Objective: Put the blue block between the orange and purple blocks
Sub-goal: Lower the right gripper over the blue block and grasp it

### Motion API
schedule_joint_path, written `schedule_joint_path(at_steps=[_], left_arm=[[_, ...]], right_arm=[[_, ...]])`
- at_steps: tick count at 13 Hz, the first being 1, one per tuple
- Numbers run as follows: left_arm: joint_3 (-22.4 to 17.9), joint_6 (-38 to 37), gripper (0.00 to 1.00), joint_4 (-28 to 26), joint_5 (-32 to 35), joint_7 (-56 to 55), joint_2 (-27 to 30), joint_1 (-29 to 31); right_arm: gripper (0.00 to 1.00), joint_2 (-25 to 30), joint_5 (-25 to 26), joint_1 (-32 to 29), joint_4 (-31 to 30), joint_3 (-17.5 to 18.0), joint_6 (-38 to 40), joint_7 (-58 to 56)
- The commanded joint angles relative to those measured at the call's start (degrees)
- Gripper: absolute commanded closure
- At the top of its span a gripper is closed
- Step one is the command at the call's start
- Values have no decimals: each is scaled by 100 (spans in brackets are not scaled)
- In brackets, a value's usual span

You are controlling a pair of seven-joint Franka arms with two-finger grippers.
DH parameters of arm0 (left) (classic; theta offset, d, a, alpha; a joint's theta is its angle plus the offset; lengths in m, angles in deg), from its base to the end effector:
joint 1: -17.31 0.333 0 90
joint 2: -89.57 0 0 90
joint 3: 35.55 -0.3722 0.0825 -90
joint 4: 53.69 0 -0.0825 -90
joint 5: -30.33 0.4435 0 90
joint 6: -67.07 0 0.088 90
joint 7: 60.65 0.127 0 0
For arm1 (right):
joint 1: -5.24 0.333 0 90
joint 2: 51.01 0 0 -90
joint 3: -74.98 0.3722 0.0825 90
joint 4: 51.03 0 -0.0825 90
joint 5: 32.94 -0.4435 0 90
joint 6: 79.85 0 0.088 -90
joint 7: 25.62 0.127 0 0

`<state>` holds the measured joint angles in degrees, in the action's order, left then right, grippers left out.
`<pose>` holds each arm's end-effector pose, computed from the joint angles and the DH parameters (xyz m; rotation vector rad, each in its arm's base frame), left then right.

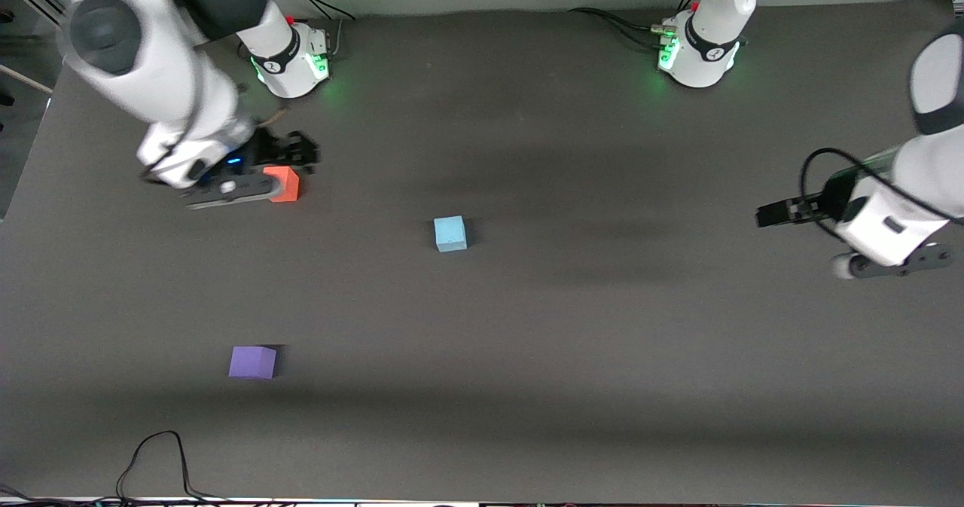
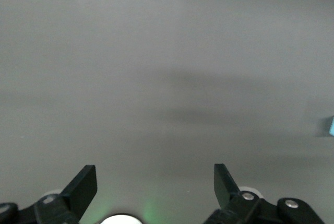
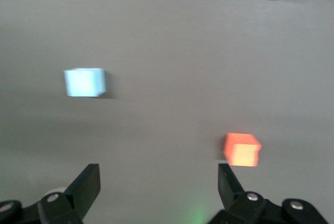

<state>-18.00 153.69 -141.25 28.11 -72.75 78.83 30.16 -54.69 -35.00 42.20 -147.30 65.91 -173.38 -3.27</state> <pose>0.6584 -0.0429 0.5644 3.0530 0.1990 -0.3178 0.5539 0.3010 0.5682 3.1094 0.1435 -0.1738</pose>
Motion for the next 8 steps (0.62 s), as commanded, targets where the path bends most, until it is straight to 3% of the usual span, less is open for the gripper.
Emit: schedule_joint_path(at_steps=[1,3,5,6,8], left_arm=[[56,512,0,-962,28,400,685,226],[56,961,0,-1394,90,436,923,314],[-5,971,0,-1395,90,699,933,385],[-380,997,0,-1387,90,787,959,202],[-1407,989,0,-1299,90,815,933,-841]], right_arm=[[0,-913,-319,776,1081,-68,98,727],[0,-1160,-749,883,1355,-68,89,955],[0,-1284,-822,901,1400,-59,63,1026],[0,-1302,-796,988,1331,-59,-15,1018],[0,-1425,-752,1068,1129,-59,-261,983]])
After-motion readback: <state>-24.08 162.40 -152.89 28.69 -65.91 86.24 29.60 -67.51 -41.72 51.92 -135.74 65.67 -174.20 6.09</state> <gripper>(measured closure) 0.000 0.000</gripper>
